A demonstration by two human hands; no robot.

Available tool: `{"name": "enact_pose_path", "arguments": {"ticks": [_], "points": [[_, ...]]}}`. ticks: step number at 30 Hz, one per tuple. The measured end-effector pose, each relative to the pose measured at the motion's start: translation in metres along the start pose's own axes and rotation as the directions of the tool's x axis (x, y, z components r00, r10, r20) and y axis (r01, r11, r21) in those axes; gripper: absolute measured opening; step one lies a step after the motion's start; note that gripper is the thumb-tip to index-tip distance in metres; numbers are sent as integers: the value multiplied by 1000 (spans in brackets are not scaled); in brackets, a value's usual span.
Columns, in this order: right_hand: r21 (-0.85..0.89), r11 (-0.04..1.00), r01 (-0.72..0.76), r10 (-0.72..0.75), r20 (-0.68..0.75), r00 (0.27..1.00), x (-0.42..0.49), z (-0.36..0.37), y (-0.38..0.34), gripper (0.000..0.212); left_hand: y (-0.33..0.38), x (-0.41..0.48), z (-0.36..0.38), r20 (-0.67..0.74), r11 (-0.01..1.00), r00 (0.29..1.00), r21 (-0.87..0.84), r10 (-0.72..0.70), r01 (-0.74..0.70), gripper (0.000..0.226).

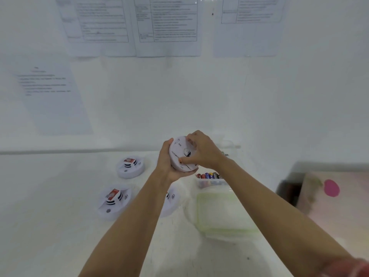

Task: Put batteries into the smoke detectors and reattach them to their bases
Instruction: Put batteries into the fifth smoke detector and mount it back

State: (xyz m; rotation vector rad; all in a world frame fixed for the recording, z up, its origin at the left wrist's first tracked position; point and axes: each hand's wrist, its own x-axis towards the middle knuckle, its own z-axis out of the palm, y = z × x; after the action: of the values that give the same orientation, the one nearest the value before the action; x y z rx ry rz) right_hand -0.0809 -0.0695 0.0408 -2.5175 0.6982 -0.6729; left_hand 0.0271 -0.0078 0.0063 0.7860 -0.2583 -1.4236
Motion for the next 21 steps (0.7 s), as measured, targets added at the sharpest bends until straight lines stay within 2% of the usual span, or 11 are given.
{"name": "enact_pose_path", "arguments": {"ticks": [14, 21], "points": [[46, 999, 24, -28, 79, 996, -23, -10, 12, 39, -26, -14, 13, -75, 999, 997, -29, -28, 26, 39], [63, 997, 50, -56, 98, 994, -30, -17, 11, 41, -29, -18, 19, -85, 999, 996, -4, -38, 37, 38]]}}
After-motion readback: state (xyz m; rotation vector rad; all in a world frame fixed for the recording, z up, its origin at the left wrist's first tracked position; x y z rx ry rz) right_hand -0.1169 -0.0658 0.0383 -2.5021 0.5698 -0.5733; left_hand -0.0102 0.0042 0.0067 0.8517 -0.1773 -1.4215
